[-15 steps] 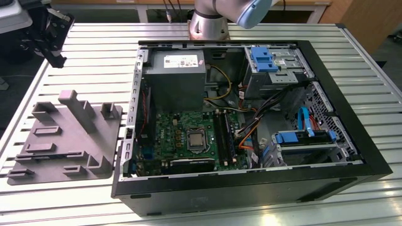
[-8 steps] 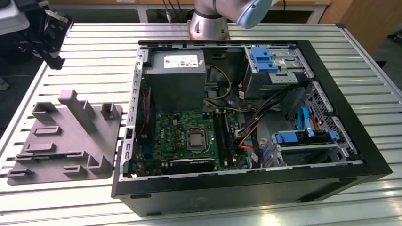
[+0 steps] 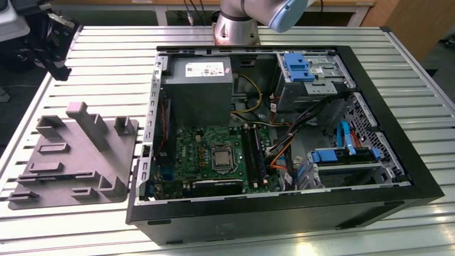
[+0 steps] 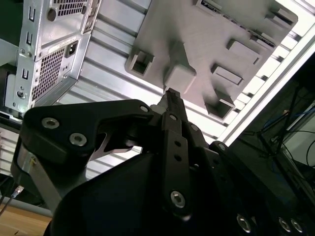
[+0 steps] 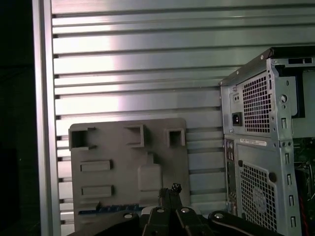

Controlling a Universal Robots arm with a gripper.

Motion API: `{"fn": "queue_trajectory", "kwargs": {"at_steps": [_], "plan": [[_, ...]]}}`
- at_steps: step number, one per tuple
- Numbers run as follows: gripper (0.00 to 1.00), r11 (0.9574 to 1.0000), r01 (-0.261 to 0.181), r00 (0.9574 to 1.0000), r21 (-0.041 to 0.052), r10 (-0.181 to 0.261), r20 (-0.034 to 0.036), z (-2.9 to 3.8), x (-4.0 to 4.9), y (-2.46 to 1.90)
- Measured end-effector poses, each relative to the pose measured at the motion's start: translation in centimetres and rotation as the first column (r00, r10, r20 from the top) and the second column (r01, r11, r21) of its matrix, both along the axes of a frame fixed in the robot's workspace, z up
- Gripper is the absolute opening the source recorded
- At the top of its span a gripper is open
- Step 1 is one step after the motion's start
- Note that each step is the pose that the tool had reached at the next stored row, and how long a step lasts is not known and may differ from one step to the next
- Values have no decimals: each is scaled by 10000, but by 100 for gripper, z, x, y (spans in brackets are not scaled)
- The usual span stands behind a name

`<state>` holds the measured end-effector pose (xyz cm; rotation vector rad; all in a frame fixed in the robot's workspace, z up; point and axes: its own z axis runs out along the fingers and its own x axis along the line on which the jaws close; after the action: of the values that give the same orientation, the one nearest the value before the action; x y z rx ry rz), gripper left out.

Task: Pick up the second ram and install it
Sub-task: 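Reach for the second ram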

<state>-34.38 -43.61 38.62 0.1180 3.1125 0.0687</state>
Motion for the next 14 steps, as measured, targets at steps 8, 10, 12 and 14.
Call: {"fn": "queue_trajectory", "kwargs": {"at_steps": [8, 10, 12, 14], "plan": [[11, 10000, 0, 10000, 0, 0, 0, -5, -21, -50], [11, 10000, 0, 10000, 0, 0, 0, -7, -27, -63], [11, 10000, 0, 10000, 0, 0, 0, -10, -34, -75], [11, 10000, 0, 10000, 0, 0, 0, -13, -41, -89]]}}
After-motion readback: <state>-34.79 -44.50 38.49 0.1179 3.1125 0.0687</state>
